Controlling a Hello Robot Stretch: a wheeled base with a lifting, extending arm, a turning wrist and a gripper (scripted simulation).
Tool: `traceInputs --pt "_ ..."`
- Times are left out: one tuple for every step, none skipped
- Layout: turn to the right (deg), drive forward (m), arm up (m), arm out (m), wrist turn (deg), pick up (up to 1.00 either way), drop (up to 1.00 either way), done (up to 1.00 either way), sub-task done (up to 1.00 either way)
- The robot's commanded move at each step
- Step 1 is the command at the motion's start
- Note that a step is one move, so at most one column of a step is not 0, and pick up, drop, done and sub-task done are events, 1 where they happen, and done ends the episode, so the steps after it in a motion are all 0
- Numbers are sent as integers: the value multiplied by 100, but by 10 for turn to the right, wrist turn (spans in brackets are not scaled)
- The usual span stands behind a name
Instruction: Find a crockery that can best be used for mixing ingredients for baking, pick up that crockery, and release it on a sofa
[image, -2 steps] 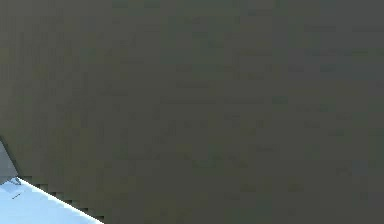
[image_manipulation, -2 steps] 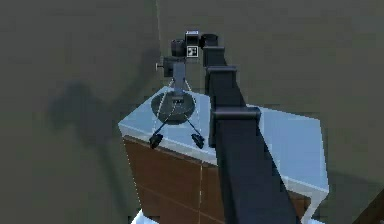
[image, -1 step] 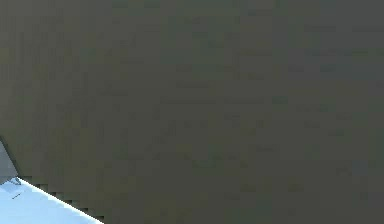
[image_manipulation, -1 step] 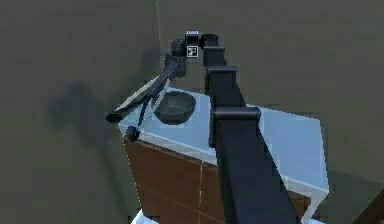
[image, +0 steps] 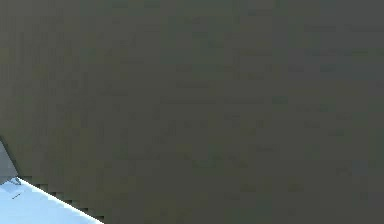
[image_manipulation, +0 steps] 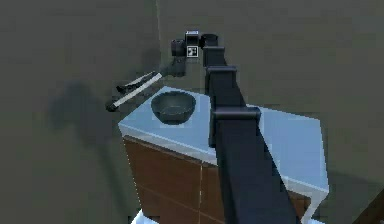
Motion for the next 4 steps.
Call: traceInputs --pt "0 0 0 0 450 0 0 0 0" --pt "0 0 0 0 240 0 0 0 0" --pt "0 0 -16 0 0 0 0 0 0" --pt "0 0 0 0 0 100 0 0 0"
